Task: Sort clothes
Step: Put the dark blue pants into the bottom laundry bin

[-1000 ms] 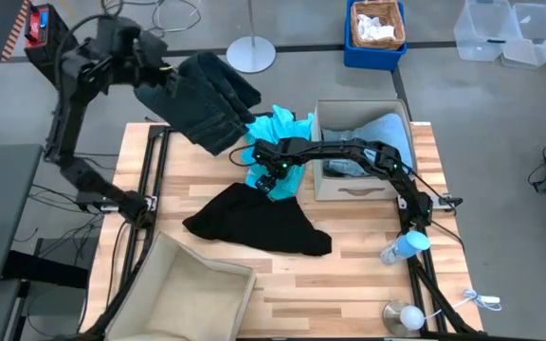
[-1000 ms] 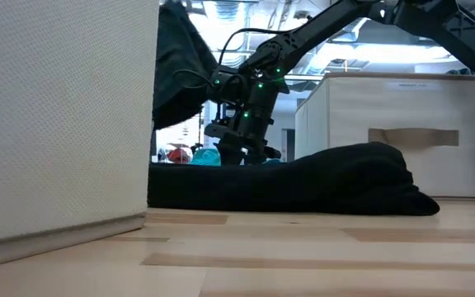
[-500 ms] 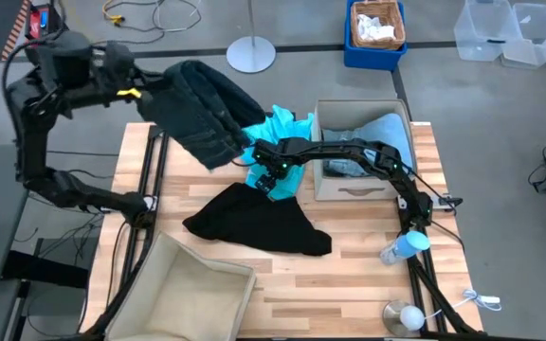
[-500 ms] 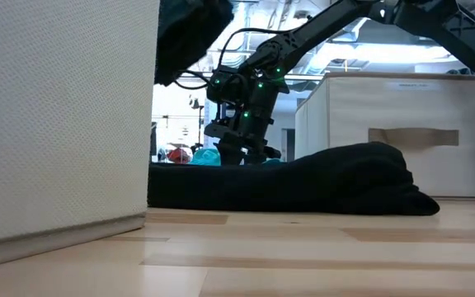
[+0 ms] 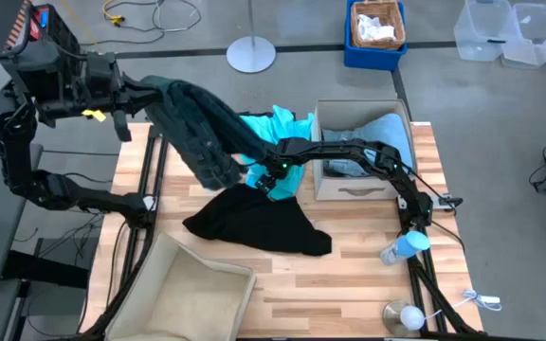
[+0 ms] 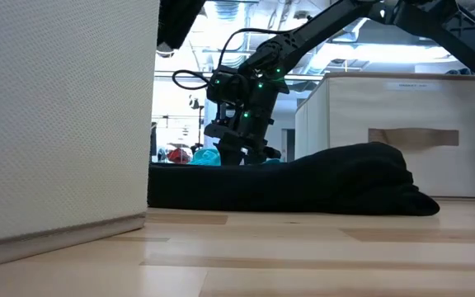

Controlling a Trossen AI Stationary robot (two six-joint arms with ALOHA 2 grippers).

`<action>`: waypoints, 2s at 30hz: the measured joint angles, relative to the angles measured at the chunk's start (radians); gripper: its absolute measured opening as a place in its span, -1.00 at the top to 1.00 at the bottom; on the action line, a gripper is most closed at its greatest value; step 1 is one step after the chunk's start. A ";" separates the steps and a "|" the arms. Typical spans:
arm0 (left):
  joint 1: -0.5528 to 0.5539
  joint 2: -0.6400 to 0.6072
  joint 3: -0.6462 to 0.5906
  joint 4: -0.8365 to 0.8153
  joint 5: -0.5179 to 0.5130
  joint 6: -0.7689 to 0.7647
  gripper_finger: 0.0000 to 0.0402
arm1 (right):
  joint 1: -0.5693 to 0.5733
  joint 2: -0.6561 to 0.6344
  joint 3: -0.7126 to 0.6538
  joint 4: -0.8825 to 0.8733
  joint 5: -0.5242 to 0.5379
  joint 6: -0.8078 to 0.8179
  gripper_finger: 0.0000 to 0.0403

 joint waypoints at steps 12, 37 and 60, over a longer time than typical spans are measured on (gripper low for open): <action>-0.085 -0.002 0.000 -0.001 0.149 0.072 0.98 | 0.000 0.000 0.000 -0.004 0.000 0.000 -0.37; -0.257 -0.016 0.000 0.019 0.545 0.003 0.98 | -0.007 0.000 0.000 -0.022 -0.002 0.000 -0.37; -0.739 0.147 0.001 -0.092 0.507 -0.264 0.98 | -0.038 0.001 0.000 -0.025 -0.006 0.000 -0.37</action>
